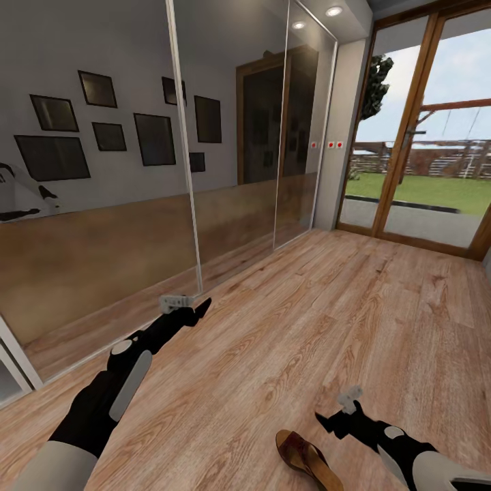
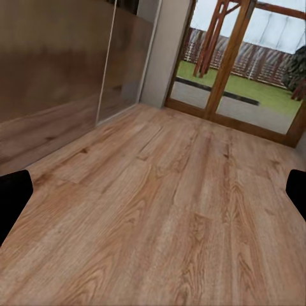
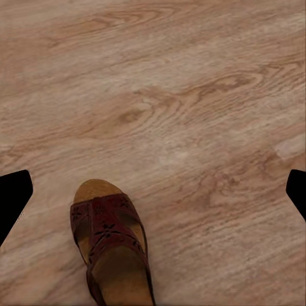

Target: Pick up the two gym shoes and the two sandals from the corridor floor and place them onto the hallstand (shoe rack) in the corridor, making sure they are on the rack and not on the floor. Arrange them so the two gym shoes are next to each other and the two sandals are next to each other.

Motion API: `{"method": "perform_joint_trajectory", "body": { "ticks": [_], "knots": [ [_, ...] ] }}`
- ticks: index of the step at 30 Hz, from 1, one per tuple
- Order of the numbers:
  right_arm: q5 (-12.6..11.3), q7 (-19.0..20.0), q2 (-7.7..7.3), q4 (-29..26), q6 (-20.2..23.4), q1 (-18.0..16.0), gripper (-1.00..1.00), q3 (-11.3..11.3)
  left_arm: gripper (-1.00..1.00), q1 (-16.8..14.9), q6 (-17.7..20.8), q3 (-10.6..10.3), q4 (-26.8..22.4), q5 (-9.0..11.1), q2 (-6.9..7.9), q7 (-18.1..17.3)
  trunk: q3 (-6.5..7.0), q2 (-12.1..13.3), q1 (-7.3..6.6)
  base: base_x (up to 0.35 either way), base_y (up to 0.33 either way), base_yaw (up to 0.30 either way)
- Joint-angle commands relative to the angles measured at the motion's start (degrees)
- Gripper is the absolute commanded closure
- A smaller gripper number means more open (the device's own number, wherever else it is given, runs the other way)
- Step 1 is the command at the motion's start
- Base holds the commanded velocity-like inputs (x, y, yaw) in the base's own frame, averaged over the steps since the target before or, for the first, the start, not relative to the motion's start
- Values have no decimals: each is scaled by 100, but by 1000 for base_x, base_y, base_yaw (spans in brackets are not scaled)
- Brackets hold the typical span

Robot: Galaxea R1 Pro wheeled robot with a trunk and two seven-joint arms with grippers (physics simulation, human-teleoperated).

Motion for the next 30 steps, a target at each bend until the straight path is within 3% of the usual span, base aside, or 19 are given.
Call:
{"method": "perform_joint_trajectory", "body": {
  "ticks": [1, 8, 24, 30],
  "knots": [
    [39, 62, -15, 2, -22, -3, -100, -20, -100, -3, 41, -6, -5, 44, 4, -4, -6, -2, -1, 0, 0, 0],
    [39, 229, -69, 6, -15, -3, -100, -13, -100, -2, 47, -16, -5, -185, -4, -4, -6, -2, -1, 0, 0, 0],
    [39, 259, -84, 6, -13, 8, -100, -3, -100, -2, 48, -15, -5, -223, -5, -4, -6, -2, -1, 0, 0, 0],
    [39, 254, -84, 6, -13, 14, -100, -3, -100, -3, 56, -16, -5, -224, -5, -4, -159, -49, 33, 0, 0, 0]
  ]
}}
